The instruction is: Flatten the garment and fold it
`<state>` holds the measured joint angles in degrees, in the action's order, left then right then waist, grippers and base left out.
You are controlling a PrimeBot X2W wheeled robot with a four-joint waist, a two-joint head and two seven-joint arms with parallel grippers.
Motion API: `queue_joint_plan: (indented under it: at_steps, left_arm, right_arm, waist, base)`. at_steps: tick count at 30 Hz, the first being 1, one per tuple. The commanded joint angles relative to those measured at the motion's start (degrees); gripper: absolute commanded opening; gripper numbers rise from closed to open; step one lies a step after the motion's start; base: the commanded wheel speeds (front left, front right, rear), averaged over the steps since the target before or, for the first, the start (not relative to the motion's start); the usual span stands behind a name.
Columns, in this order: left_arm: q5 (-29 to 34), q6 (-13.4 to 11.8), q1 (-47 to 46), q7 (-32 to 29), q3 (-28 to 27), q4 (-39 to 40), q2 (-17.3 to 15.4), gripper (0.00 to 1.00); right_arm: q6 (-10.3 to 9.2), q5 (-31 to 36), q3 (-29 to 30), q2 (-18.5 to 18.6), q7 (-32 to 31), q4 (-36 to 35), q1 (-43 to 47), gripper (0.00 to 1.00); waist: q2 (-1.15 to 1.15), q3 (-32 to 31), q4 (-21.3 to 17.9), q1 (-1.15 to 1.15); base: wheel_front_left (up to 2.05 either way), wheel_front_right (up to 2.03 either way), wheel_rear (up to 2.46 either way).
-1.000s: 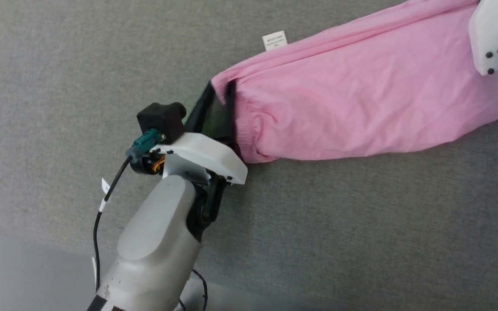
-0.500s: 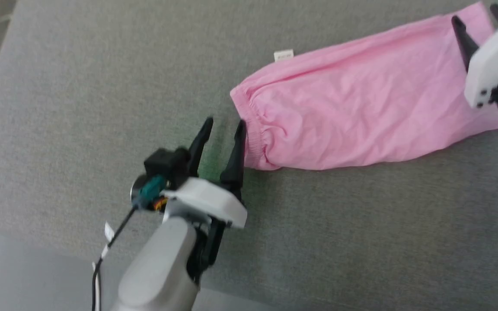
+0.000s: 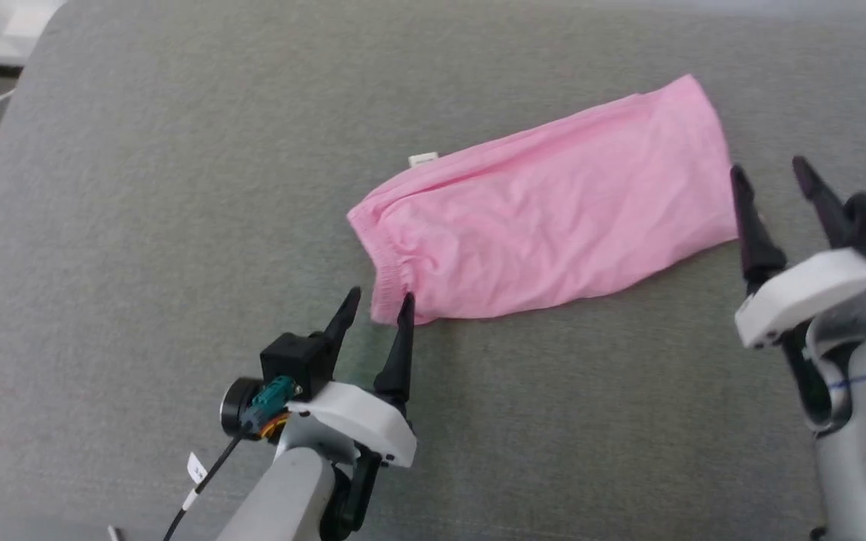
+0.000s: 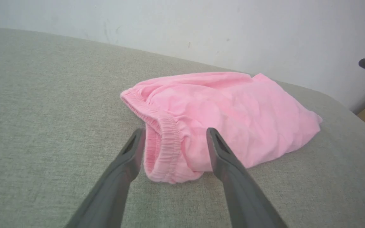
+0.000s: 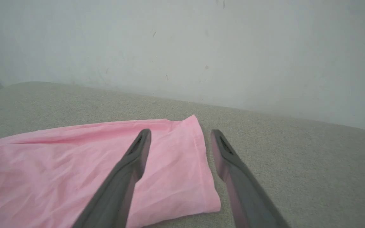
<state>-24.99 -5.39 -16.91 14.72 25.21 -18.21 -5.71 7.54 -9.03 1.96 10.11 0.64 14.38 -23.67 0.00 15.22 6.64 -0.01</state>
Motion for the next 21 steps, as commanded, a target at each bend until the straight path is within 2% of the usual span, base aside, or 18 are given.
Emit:
queue_joint_plan:
  at_steps: [1, 7, 13, 16, 17, 18, 19, 21]
  left_arm:
    - [0.38, -0.86, -0.54, -0.23, -0.42, -1.84, -0.27, 1.0]
    - [-1.81, -4.44, -3.07, -5.32, -2.8, -9.08, 0.22, 1.0]
    - [-5.31, -5.66, -5.17, -11.74, -4.03, -13.65, 1.01, 1.0]
    - [-6.97, -5.3, -5.83, -15.72, -3.64, -14.92, 1.38, 1.0]
    - [-7.23, -4.99, -6.04, -16.56, -3.3, -14.97, 1.47, 0.81]
    - [-7.53, -4.48, -6.16, -17.24, -2.92, -14.9, 1.55, 0.14]
    - [-7.81, -3.9, -6.19, -17.8, -2.54, -14.76, 1.62, 0.0]
    - [-7.98, -3.24, -6.27, -18.2, -1.97, -14.33, 1.68, 0.0]
  right_arm:
    - [-0.05, 0.91, 0.7, -1.47, 0.48, -1.64, 1.64, 1.0]
    - [-0.05, 2.92, 1.78, -5.32, -0.11, -6.01, 5.02, 1.0]
    - [-0.05, 4.67, 4.0, -6.61, -1.2, -5.24, 4.68, 1.0]
    - [-0.05, 5.7, 5.58, -6.93, -1.99, -3.22, 3.17, 1.0]
    - [-0.05, 5.93, 5.9, -7.01, -2.25, -2.29, 2.49, 1.0]
    - [-0.05, 6.23, 6.01, -7.06, -2.38, -1.31, 1.71, 1.0]
    - [-0.05, 6.43, 6.26, -7.1, -2.5, -0.23, 0.82, 1.0]
    - [-0.05, 6.74, 7.04, -7.16, -2.57, 2.32, -1.34, 1.0]
  waist:
    - [0.0, -1.54, -2.48, 0.01]
    - [0.0, -0.74, -4.68, 0.01]
    - [0.0, 0.44, -5.46, 0.01]
    - [0.0, 1.25, -5.17, 0.01]
    - [0.0, 1.51, -4.97, 0.01]
    - [0.0, 1.77, -4.72, 0.01]
    - [0.0, 2.0, -4.49, 0.01]
    - [0.0, 2.48, -3.9, 0.01]
  base:
    - [0.0, 0.0, 0.0]
    - [0.0, 0.0, 0.0]
    - [0.0, 0.0, 0.0]
    - [0.0, 0.0, 0.0]
    - [0.0, 0.0, 0.0]
    - [0.0, 0.0, 0.0]
    - [0.0, 0.0, 0.0]
    - [0.0, 0.0, 0.0]
